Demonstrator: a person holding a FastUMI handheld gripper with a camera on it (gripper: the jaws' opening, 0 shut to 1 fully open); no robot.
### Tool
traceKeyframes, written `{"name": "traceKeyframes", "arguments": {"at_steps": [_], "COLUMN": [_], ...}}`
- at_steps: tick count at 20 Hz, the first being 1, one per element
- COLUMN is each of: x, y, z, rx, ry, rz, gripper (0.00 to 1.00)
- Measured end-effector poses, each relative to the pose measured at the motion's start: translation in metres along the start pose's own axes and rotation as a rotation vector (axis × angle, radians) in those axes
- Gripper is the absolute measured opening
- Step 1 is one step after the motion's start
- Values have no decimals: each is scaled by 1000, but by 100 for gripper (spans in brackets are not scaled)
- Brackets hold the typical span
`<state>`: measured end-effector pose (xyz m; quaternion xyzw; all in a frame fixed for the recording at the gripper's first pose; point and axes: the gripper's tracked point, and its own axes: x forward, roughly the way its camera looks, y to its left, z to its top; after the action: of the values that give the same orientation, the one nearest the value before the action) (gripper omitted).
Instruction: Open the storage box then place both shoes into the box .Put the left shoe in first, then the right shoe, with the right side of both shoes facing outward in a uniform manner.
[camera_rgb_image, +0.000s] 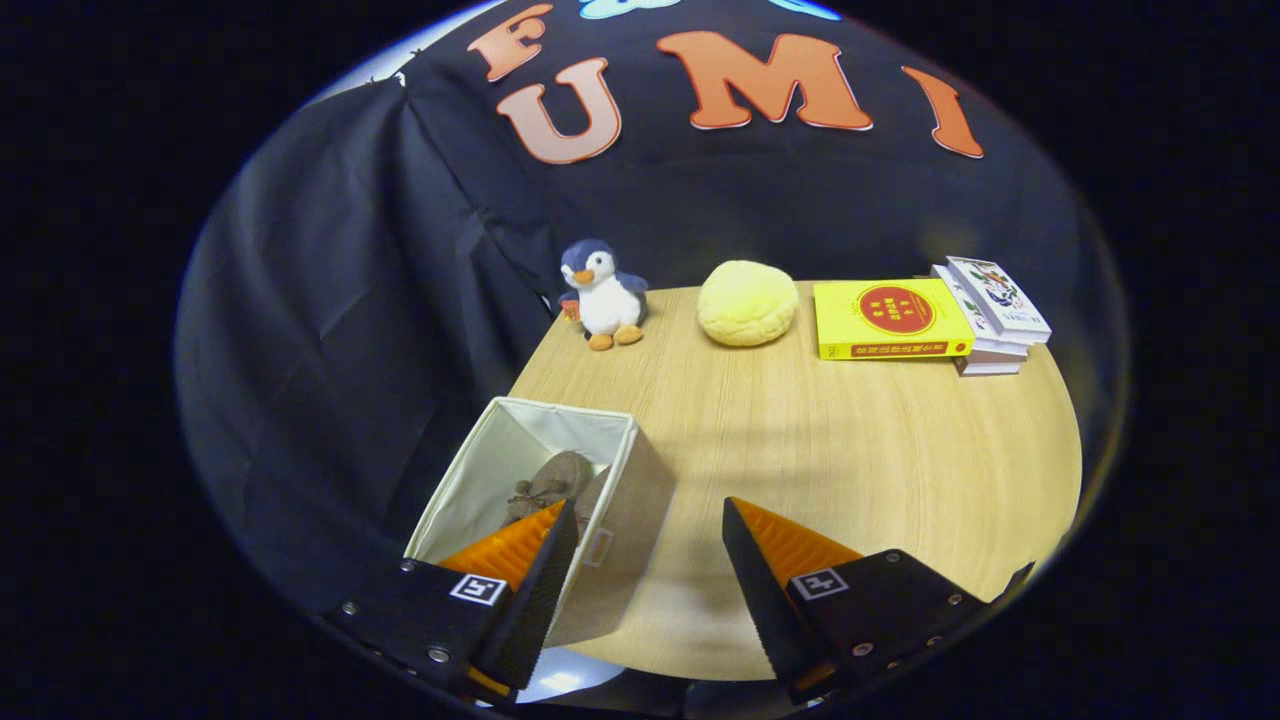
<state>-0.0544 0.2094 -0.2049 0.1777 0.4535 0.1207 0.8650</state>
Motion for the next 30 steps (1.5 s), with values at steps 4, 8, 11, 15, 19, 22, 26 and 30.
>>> {"name": "traceKeyframes", "arguments": {"at_steps": [4, 8, 11, 15, 19, 22, 26, 30], "x": [-27, -54, -77, -108, -141, -162, -183, -180], "y": [-49, -100, -134, -181, -212, -224, -226, -223], "z": [23, 42, 58, 82, 108, 131, 145, 154], "rx": [-1, 6, 16, 8, -36, -106, -156, -161], "ry": [-87, -171, -245, -344, -467, -571, -662, -698], "rz": [-24, -72, -101, -155, -193, -212, -200, -176], "gripper": [96, 99, 99, 99, 98, 98, 99, 98]}}
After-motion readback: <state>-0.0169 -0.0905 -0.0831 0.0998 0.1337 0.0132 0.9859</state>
